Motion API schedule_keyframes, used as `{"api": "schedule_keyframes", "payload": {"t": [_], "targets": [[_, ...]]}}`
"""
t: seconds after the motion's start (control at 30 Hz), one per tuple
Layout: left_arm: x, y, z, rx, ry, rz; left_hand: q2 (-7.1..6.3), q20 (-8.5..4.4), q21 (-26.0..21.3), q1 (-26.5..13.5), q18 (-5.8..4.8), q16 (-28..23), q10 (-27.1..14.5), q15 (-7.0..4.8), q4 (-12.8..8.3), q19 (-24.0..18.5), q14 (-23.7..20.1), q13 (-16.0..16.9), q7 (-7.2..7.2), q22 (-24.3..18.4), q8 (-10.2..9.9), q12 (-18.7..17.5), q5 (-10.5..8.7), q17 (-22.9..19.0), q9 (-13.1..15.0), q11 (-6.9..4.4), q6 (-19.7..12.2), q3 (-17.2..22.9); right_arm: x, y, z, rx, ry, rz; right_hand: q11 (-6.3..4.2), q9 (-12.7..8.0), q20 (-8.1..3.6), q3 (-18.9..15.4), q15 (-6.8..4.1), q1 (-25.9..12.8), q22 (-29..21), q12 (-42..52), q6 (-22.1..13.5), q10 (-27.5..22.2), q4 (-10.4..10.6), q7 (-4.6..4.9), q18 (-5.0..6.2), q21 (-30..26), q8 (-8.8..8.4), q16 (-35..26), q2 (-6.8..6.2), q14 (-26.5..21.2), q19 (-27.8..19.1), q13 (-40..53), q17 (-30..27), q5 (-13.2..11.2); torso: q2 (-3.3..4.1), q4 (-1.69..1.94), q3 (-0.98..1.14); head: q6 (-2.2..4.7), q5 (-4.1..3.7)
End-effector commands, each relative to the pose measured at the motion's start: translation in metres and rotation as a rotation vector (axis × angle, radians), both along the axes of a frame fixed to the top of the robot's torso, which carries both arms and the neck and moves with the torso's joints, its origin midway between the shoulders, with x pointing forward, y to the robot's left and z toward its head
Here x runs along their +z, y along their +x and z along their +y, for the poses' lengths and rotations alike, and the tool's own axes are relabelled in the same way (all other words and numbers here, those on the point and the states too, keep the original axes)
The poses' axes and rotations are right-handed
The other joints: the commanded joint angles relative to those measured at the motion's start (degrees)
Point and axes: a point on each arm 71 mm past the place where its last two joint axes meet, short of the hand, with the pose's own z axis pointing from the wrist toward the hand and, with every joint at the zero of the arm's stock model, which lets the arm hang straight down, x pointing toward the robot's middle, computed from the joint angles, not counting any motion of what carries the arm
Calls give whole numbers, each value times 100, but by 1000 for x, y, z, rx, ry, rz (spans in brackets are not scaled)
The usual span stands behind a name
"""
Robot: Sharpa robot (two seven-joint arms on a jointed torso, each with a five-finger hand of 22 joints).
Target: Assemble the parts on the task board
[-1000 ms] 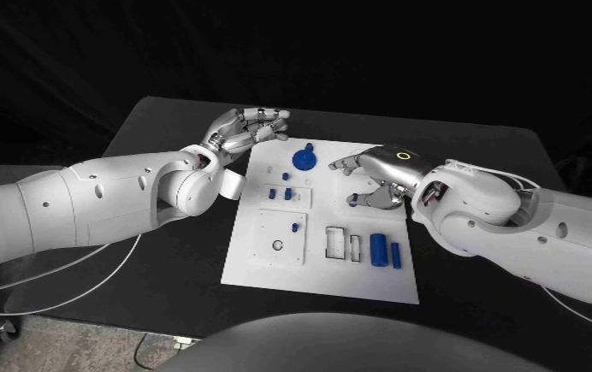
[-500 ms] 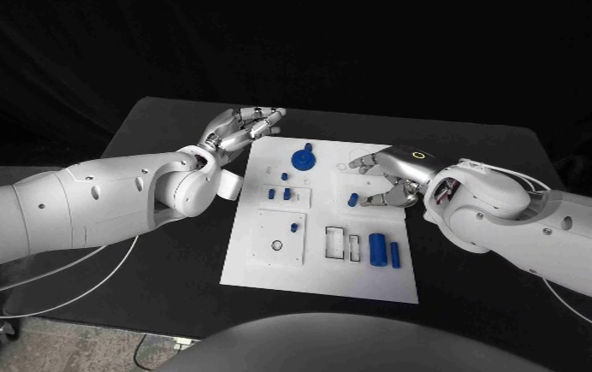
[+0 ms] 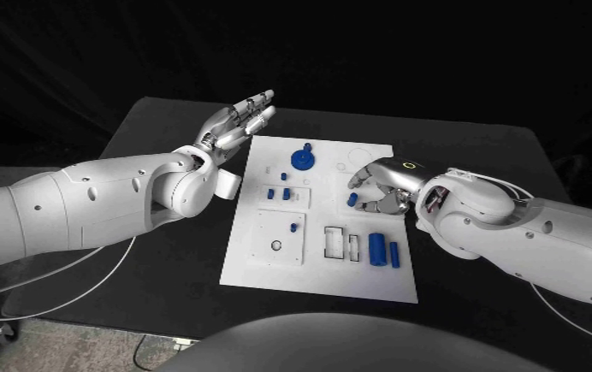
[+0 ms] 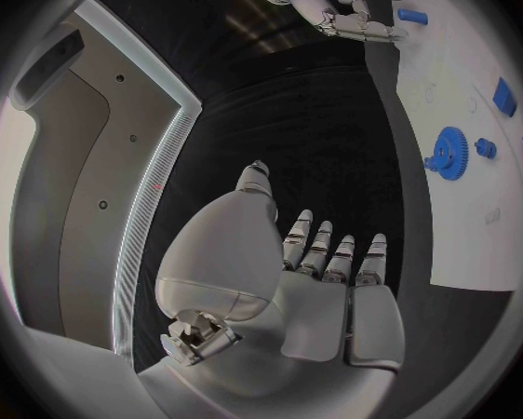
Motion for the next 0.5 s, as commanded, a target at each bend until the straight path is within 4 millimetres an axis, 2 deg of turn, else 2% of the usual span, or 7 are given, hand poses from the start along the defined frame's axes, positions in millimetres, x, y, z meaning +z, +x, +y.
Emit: {"api": "schedule_keyframes", "payload": {"t": [0.03,0.13,0.33,0.43,0.5], "targets": [[2,0,-1,6,1,-30,-7,45,-21,-36,-78,-9,-8,35,1,-3,-40,-6,-13,-10,-13,-24,6,-3,1,-9,20,-11,-4,-1,3,24,-4,18,-12,12,-8,21,3,69,956,84,74,139,-81,-16,22,-21,3,12,17,-18,-17,11,-9,76,0,3,3,0,2],[2,0,-1,4,2,-28,55,43,-20,-9,-125,22,19,139,-1,1,-14,1,42,-32,-10,28,48,8,3,94,49,14,-7,-1,6,30,-4,23,-40,23,-24,58,-18,88,956,128,143,251,-149,-19,23,-21,-9,11,45,-21,-16,17,-16,116,-1,-1,-1,0,-6],[1,0,-3,-10,-3,-20,239,20,-19,67,-133,60,56,169,-5,4,20,10,152,-59,-6,104,137,19,6,216,85,48,-12,0,11,36,-3,26,-92,53,-66,194,-65,177,956,148,311,403,-285,0,24,-21,-10,14,117,-20,-15,4,-22,240,0,3,-3,0,-9],[1,-1,-4,-19,-6,-14,295,26,-11,150,-121,112,89,202,-9,19,63,18,199,-15,2,179,214,34,13,324,146,47,-12,1,12,39,0,24,-123,76,-89,271,-95,196,962,175,401,556,-326,-8,20,-4,-3,20,137,-14,-5,5,-17,269,3,4,-3,0,-14],[0,-1,-5,-25,-8,-10,321,29,-2,190,-116,147,113,228,-6,37,92,23,281,33,16,231,259,42,24,360,246,41,-13,1,13,40,1,23,-147,97,-108,337,-116,217,964,179,473,659,-354,-20,19,3,8,22,148,-11,0,1,-17,289,2,5,-5,0,-17]]}}
